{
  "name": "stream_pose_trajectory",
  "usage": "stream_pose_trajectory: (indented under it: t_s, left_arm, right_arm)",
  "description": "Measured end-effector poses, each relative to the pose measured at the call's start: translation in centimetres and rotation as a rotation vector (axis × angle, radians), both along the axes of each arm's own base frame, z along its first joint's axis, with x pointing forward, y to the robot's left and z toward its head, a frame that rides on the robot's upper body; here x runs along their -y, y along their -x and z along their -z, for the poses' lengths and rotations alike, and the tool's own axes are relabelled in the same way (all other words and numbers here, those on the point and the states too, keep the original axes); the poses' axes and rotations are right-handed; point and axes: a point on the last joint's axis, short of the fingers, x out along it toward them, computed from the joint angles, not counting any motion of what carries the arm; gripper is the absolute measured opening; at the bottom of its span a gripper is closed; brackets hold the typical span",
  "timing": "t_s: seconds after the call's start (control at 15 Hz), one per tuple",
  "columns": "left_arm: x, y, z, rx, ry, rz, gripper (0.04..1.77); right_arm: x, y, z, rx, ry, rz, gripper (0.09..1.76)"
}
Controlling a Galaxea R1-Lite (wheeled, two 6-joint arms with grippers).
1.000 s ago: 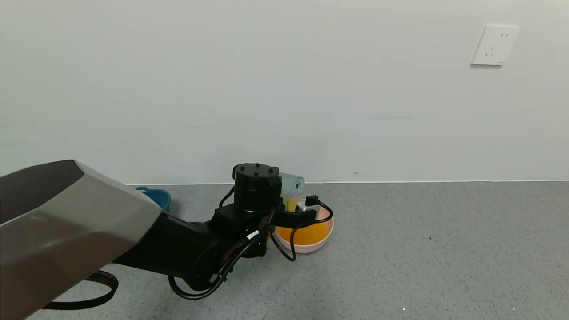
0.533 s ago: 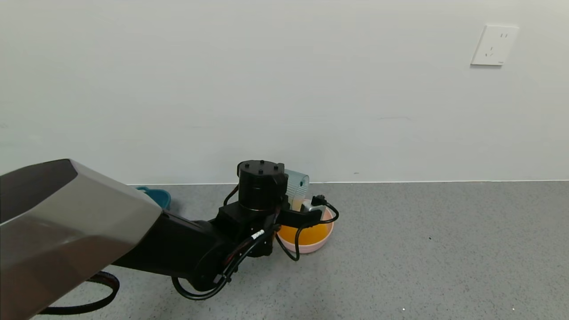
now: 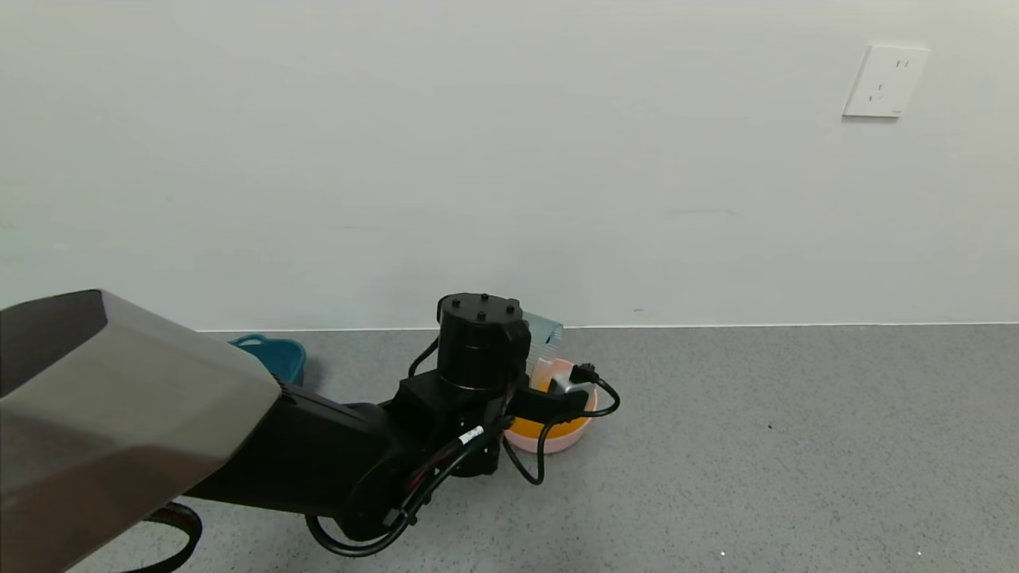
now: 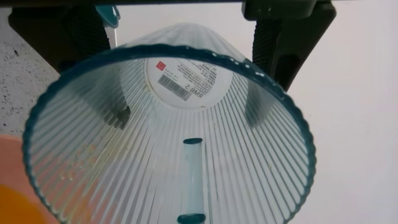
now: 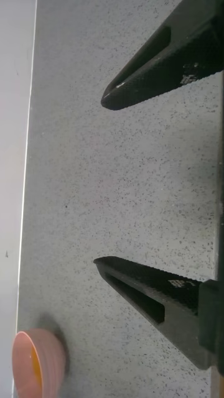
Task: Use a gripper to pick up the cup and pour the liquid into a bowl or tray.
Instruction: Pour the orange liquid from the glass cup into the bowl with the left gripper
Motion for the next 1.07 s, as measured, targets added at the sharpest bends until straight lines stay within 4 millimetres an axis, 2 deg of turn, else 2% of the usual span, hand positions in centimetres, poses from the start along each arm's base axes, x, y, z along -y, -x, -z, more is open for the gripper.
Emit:
stream_pose_trajectory:
  t_s: [1.07]
  left_arm:
    - [0.30, 0.58, -0.16, 0.014, 0.000, -0.034, 1.28]
  right_arm:
    - [0.00, 0.00, 0.00, 0.000, 0.000, 0.000, 1.71]
